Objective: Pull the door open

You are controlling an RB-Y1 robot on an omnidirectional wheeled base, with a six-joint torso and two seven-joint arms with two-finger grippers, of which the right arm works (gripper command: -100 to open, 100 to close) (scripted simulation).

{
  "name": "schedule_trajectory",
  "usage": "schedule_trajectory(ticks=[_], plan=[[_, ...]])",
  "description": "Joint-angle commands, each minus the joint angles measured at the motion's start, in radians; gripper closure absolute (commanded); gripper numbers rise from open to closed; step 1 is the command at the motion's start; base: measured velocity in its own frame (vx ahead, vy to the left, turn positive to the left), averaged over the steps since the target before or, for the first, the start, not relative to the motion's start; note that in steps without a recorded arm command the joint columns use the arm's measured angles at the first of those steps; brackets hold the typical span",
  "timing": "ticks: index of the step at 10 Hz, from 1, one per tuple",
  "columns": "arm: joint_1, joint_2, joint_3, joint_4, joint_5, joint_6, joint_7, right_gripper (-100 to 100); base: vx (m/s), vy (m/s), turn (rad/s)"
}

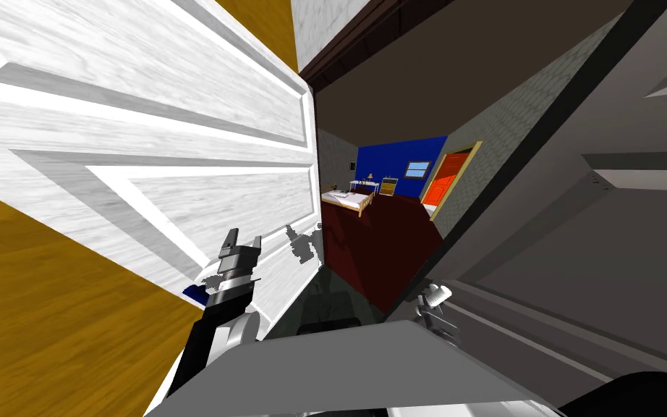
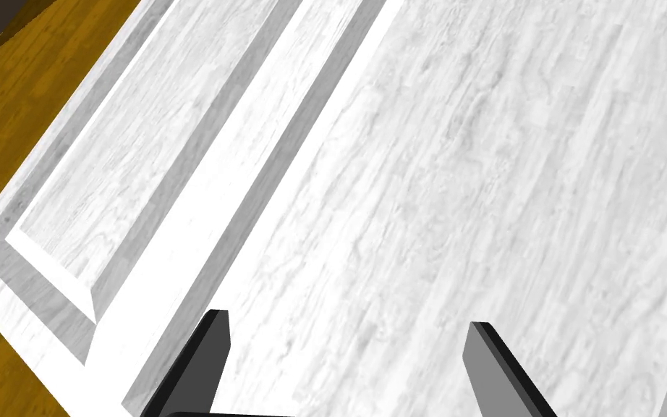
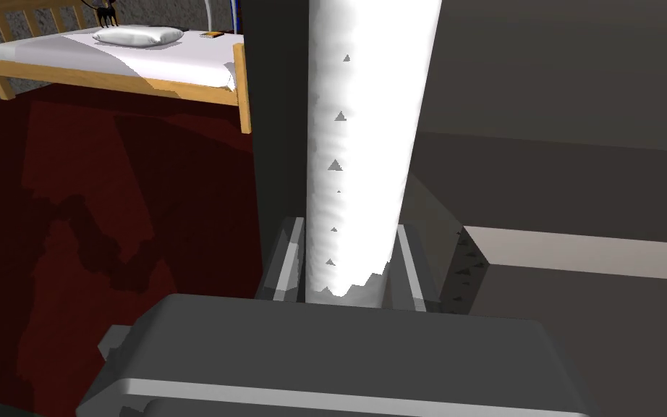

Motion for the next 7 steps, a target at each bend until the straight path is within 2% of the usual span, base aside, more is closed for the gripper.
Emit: schedule_trajectory(ticks=[1, 2, 3, 4, 7], plan=[[0.003, -0.006, 0.023, -0.001, 0.017, -0.013, -0.014, 100, -0.22, 0.008, 0.064], [0.006, -0.009, 0.033, -0.005, 0.024, -0.016, -0.018, 100, -0.227, -0.003, 0.086], [0.007, -0.007, 0.027, -0.004, 0.019, -0.011, -0.016, 100, -0.103, 0.009, 0.032], [0.015, -0.012, 0.05, -0.008, 0.035, -0.021, -0.025, 100, -0.138, 0.025, 0.044], [0.03, -0.026, 0.089, -0.019, 0.065, -0.044, -0.042, 100, -0.256, 0.008, 0.068]])
